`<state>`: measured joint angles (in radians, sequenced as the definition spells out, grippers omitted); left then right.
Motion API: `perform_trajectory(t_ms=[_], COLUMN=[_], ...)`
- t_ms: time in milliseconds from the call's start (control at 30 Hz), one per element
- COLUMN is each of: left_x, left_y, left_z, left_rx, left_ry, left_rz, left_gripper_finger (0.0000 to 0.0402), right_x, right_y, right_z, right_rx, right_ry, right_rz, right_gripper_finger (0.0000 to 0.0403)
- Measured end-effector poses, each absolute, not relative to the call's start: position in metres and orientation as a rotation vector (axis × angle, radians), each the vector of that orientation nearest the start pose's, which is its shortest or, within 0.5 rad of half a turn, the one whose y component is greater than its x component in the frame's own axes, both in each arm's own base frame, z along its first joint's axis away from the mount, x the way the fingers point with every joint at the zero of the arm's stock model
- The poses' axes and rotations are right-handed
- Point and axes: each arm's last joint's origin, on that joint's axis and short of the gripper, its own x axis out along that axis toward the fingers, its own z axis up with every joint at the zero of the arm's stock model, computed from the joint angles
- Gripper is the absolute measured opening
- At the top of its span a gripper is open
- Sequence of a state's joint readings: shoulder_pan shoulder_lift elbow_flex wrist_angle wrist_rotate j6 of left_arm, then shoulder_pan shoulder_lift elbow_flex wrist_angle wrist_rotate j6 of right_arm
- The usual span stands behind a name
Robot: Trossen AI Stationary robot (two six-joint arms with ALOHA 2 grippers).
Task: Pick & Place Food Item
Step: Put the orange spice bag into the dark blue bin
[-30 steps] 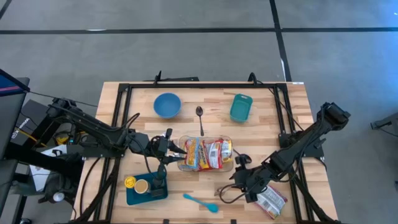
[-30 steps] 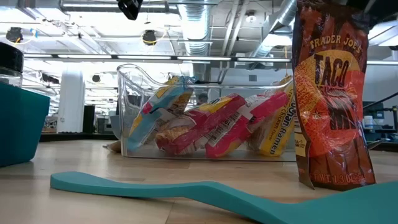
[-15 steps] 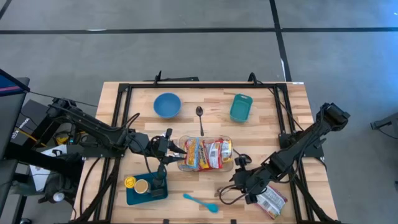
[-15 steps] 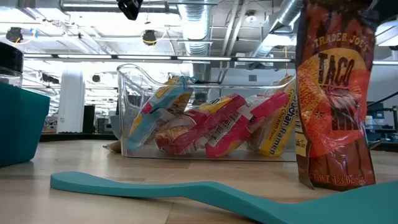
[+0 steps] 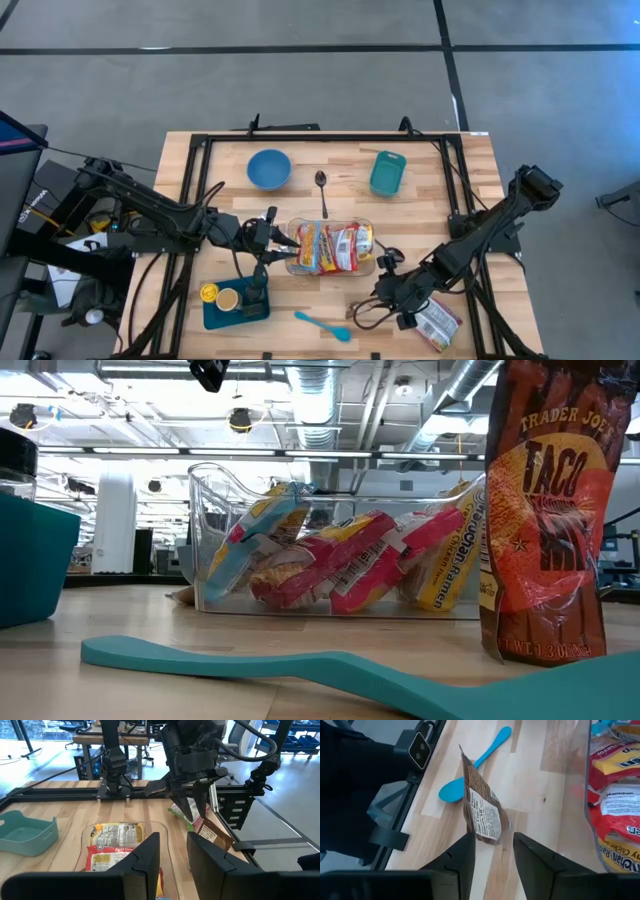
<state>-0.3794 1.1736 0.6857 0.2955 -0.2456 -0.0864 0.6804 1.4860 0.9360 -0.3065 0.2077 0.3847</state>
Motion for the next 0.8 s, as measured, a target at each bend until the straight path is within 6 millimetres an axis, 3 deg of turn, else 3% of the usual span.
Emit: perform_trajectory(t_ms=[800], left_x=[0.2409], left_y=[-0.0884], left_z=[0.2668], left_rx=[-0.027], left_ry=[0.189], left_rz=[-0.125], left_gripper_finger=[0.0092], right_x=[0.2374], right_y=[0.1837], right_z=[0.2164], right_rx=[-0.018], right_ry=[0.853], right_rz=[0.281], right_gripper_finger=[0.0127])
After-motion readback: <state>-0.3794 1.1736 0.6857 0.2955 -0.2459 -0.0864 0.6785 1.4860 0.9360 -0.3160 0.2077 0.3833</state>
